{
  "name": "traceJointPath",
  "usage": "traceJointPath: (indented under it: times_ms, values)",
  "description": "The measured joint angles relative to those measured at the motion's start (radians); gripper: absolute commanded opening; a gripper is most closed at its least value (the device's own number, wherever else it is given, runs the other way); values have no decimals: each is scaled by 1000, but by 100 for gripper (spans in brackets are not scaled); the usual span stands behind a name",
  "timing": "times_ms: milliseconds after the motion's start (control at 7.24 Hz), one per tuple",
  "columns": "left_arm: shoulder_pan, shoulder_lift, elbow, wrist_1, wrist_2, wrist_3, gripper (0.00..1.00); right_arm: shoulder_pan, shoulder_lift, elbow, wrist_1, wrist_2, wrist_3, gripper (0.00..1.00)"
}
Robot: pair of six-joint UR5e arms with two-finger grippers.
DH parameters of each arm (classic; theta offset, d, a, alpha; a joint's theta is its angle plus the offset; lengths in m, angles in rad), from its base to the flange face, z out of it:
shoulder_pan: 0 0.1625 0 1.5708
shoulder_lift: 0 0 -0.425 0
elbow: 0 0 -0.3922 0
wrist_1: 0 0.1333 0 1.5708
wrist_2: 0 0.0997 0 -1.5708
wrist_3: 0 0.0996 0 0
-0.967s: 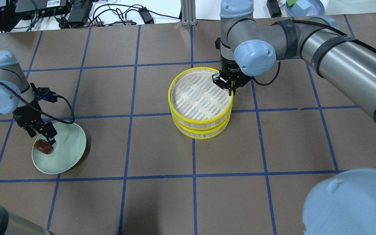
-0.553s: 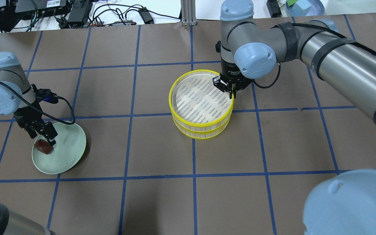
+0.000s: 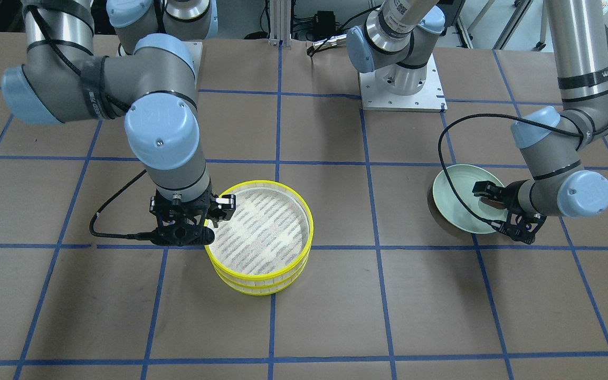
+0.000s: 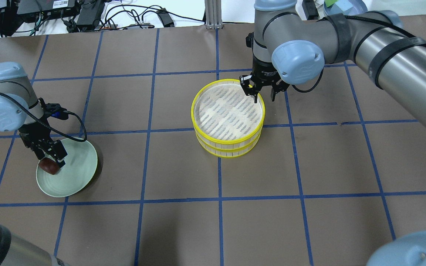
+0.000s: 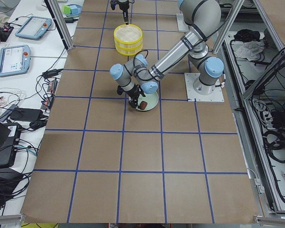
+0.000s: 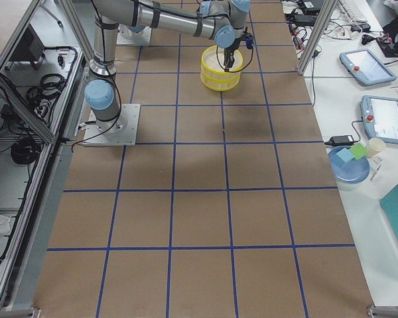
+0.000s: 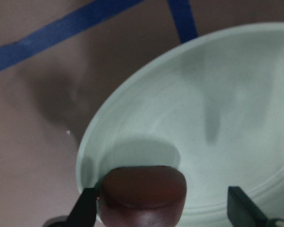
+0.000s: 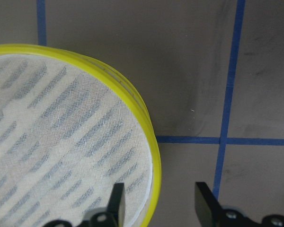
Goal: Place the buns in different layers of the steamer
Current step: 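Lift the brown bun with the left gripper while the right releases the steamer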
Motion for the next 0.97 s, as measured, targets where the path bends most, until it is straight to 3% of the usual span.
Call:
traceJointPath:
  times_ms: [138, 276, 553, 967]
  values:
    - [0, -1, 0, 0, 6, 0, 16, -6, -49, -1, 14, -1, -2, 100]
    - [0, -2, 0, 0, 7, -1, 0, -15, -109, -3, 32, 0, -5, 100]
    - [0, -4, 0, -1, 3, -4, 0, -36, -247, -9, 82, -3, -7, 100]
    - [-1, -7, 7, -1, -35, -7, 0, -97, -303, -127, 357, 6, -7, 100]
